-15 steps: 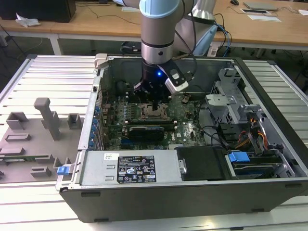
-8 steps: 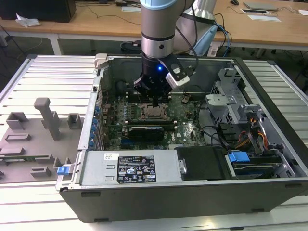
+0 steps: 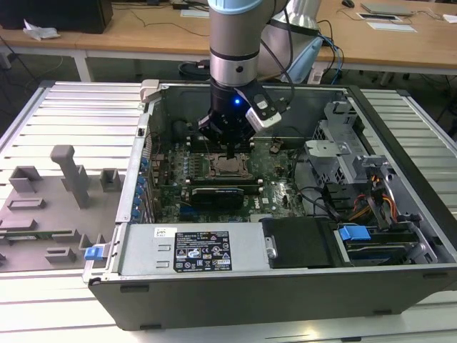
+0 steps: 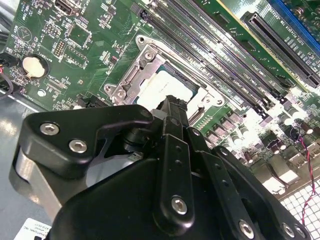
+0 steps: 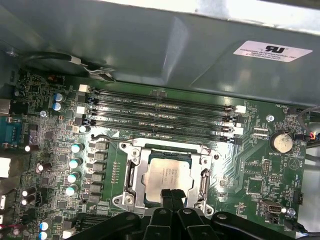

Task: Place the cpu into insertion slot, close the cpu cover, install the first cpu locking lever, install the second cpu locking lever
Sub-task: 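Install the first cpu locking lever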

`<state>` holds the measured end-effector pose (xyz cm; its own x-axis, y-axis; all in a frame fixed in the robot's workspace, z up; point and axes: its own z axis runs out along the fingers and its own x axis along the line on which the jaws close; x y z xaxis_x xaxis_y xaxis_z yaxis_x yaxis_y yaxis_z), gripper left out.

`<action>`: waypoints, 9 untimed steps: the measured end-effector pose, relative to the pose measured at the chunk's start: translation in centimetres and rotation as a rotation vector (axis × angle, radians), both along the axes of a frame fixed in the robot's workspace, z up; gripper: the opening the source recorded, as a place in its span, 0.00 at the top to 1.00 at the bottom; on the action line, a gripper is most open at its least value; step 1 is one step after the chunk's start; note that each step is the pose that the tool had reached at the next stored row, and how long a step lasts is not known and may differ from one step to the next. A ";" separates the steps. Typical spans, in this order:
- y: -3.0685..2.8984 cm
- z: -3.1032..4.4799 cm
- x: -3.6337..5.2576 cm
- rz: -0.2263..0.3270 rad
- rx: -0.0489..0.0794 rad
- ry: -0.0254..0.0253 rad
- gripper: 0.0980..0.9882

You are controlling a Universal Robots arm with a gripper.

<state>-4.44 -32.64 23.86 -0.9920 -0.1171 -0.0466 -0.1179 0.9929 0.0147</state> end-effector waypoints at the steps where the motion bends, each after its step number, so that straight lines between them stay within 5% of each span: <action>1: 0.00 0.00 0.00 0.000 0.000 0.0000 0.99; 9: 0.00 0.63 0.00 0.000 0.000 0.0000 0.99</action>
